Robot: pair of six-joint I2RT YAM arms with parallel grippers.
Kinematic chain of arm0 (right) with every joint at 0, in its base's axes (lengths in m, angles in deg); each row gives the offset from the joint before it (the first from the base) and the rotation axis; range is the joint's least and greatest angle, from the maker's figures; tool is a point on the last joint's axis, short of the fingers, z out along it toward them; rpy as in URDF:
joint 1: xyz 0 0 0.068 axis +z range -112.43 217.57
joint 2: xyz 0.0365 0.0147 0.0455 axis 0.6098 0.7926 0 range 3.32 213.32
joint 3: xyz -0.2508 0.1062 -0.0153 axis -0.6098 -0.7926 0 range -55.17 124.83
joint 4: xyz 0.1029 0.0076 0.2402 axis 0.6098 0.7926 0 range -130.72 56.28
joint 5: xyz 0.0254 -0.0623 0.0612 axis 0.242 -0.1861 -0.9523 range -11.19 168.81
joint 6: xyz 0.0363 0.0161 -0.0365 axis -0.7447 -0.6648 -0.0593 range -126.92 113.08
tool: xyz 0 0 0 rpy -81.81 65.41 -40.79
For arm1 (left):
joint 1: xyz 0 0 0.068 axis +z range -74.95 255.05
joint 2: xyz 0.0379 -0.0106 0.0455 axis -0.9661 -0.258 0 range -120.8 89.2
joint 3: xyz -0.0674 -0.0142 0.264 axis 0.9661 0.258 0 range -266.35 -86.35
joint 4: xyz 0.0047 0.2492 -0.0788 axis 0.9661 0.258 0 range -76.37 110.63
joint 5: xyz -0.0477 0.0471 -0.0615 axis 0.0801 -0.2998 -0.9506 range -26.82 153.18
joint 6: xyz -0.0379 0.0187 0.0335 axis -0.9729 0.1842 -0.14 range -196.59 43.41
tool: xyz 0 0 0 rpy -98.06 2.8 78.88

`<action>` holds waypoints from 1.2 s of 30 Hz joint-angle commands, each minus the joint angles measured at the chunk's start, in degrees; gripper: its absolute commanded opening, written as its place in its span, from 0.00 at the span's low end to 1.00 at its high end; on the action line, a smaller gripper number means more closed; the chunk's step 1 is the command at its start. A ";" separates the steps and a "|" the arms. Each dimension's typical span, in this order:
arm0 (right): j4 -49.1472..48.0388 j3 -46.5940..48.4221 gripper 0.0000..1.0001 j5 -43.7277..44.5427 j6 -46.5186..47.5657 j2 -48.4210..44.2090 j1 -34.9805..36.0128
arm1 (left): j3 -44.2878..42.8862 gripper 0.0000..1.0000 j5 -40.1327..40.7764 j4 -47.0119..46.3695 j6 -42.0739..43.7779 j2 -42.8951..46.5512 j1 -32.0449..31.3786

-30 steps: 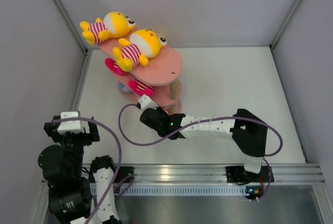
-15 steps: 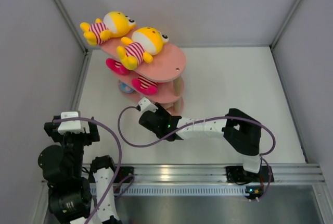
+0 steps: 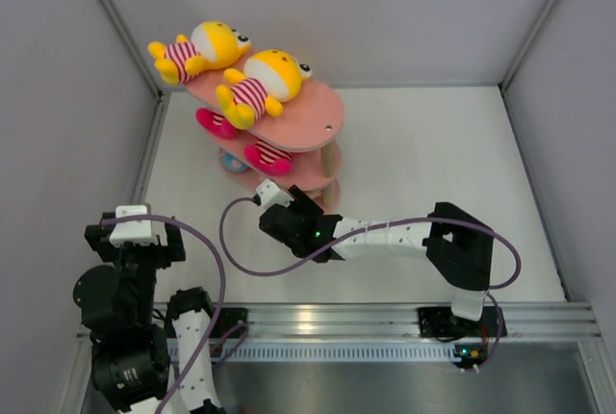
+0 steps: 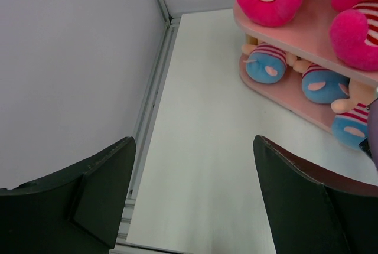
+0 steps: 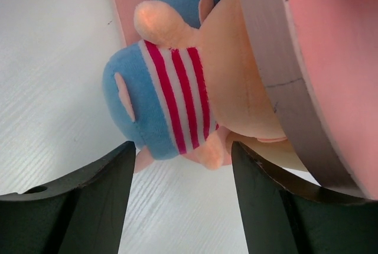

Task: Place and organize the stuffed toys onto the shelf

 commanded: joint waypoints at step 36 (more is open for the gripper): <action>2.93 40.69 0.62 -3.12 38.24 30.57 -3.30 | 18.02 0.90 10.53 -7.45 4.87 -6.68 -0.88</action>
